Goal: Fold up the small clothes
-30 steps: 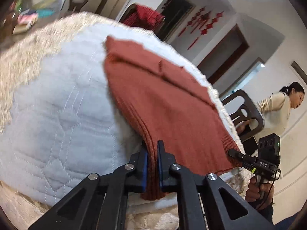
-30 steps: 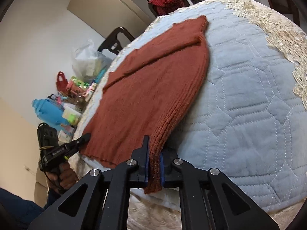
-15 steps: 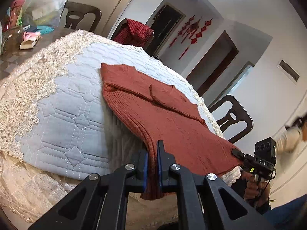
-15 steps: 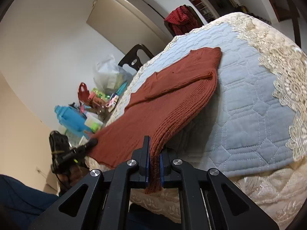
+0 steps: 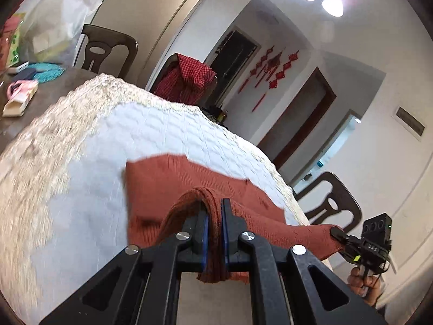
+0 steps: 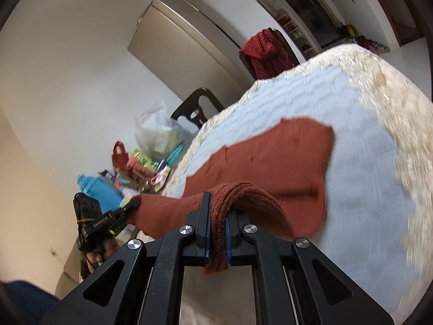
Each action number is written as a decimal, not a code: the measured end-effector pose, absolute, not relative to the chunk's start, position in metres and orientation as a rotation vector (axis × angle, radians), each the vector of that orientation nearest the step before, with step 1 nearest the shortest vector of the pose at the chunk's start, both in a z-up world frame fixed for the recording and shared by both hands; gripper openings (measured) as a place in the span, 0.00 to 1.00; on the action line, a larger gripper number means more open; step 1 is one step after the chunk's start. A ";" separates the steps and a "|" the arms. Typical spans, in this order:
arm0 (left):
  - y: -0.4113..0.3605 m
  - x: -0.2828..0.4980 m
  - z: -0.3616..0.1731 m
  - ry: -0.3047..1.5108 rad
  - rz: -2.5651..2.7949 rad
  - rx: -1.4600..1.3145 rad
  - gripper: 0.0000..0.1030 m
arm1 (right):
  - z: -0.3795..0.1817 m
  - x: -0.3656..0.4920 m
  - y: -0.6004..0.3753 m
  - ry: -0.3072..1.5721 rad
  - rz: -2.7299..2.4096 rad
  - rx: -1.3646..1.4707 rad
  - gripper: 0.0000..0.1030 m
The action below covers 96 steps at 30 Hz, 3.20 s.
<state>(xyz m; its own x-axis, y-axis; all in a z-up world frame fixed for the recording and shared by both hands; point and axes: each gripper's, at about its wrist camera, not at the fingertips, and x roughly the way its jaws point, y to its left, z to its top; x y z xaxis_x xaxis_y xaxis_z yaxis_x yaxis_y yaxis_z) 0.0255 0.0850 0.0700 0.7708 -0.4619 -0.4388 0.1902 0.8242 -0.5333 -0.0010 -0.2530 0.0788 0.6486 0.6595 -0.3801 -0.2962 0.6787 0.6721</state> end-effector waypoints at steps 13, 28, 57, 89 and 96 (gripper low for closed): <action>0.084 0.142 -0.002 0.847 -0.247 -0.519 0.09 | 0.019 0.123 -0.255 0.868 0.460 0.680 0.07; 0.092 0.183 -0.009 0.907 -0.229 -0.631 0.12 | -0.002 0.172 -0.273 0.951 0.421 0.869 0.11; 0.069 0.135 0.011 0.823 -0.174 -0.316 0.26 | 0.018 0.142 -0.258 0.909 0.314 0.451 0.17; 0.044 0.076 -0.003 0.825 -0.165 -0.245 0.28 | 0.016 0.052 -0.251 0.841 0.261 0.378 0.14; 0.052 0.068 0.011 0.759 -0.125 -0.228 0.28 | 0.028 0.048 -0.252 0.804 0.256 0.369 0.14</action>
